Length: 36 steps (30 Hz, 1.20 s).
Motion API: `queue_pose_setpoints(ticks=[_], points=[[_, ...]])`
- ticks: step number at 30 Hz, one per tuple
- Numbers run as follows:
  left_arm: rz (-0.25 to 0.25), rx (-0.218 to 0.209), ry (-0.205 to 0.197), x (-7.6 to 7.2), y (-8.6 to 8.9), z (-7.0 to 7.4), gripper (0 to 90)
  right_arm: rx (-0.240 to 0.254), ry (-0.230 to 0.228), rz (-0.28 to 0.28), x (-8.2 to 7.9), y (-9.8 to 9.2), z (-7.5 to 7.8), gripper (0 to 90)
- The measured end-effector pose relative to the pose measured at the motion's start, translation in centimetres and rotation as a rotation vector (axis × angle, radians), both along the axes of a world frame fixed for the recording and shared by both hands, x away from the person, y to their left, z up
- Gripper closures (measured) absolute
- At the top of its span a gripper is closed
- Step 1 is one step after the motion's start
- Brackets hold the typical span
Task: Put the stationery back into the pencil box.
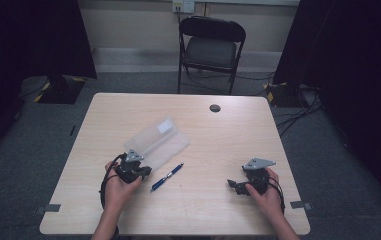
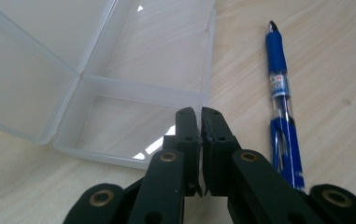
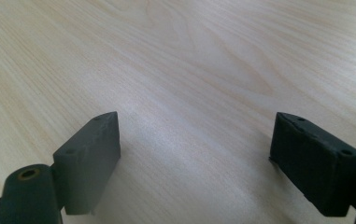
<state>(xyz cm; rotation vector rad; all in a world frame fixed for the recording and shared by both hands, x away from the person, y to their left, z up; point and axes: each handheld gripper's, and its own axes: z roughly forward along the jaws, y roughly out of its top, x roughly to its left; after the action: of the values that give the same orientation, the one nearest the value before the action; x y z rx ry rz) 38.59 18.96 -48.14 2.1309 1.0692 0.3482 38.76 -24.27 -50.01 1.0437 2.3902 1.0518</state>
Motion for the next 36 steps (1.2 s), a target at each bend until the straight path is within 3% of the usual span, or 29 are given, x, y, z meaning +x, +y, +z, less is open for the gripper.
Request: queue_pose_setpoints(ticks=[2, 4, 5, 8, 12, 17, 22, 23, 26, 28, 29, 31, 32, 35, 36], points=[[-0.002, -0.002, -0.002, -0.3, 0.2, 0.0, 86.0, 0.001, 0.0, 0.0, 0.0, 0.0, 0.0, 15.5], [0.013, -0.04, -0.023, -0.4, 0.1, 0.2, 75.8, 0.0, 0.0, 0.0, 0.0, 0.0, 0.0, 15.6], [0.01, -0.035, -0.033, -0.4, 0.0, 0.6, 71.1, 0.001, 0.0, 0.0, 0.0, 0.0, 0.0, 15.6], [-0.032, -0.075, -0.067, -0.6, -1.2, 1.6, 69.6, 0.0, -0.001, -0.001, 0.0, 0.0, 0.0, 15.6], [-0.082, -0.1, -0.064, -0.1, -3.8, 1.6, 65.0, -0.001, 0.0, -0.001, 0.0, 0.0, 0.0, 15.6], [-0.104, -0.103, -0.017, 0.5, -5.9, 0.1, 66.4, 0.0, -0.001, 0.0, 0.0, 0.0, 0.0, 15.6], [-0.115, -0.058, 0.001, 0.7, -6.3, -1.1, 68.3, 0.0, -0.001, 0.0, 0.0, 0.0, 0.0, 15.6], [-0.111, -0.048, -0.011, 0.6, -6.3, -1.1, 69.1, 0.0, 0.0, 0.0, 0.0, 0.0, 0.0, 15.6], [-0.117, -0.05, -0.013, 0.5, -6.5, -1.1, 75.2, 0.0, 0.0, 0.0, 0.0, 0.0, 0.0, 15.6], [-0.12, -0.011, -0.022, 0.5, -6.6, -0.9, 79.6, 0.0, 0.0, 0.0, 0.0, 0.0, 0.0, 15.5], [-0.115, -0.028, -0.006, 0.4, -6.8, -0.9, 79.7, 0.0, 0.0, 0.0, 0.0, 0.0, 0.0, 15.5], [-0.115, -0.01, 0.005, 0.5, -6.9, -0.7, 79.7, 0.0, -0.001, 0.0, 0.0, 0.0, 0.0, 15.6], [-0.11, -0.026, 0.014, 0.5, -7.0, -0.6, 79.7, -0.001, -0.001, 0.0, 0.0, 0.0, 0.0, 15.6], [-0.123, -0.052, 0.013, 0.8, -7.1, 0.3, 79.7, 0.0, 0.001, 0.001, 0.0, 0.0, 0.0, 15.6], [-0.134, -0.043, 0.011, 1.0, -7.1, 0.8, 79.7, 0.0, 0.0, 0.0, 0.0, 0.0, 0.0, 15.6]])
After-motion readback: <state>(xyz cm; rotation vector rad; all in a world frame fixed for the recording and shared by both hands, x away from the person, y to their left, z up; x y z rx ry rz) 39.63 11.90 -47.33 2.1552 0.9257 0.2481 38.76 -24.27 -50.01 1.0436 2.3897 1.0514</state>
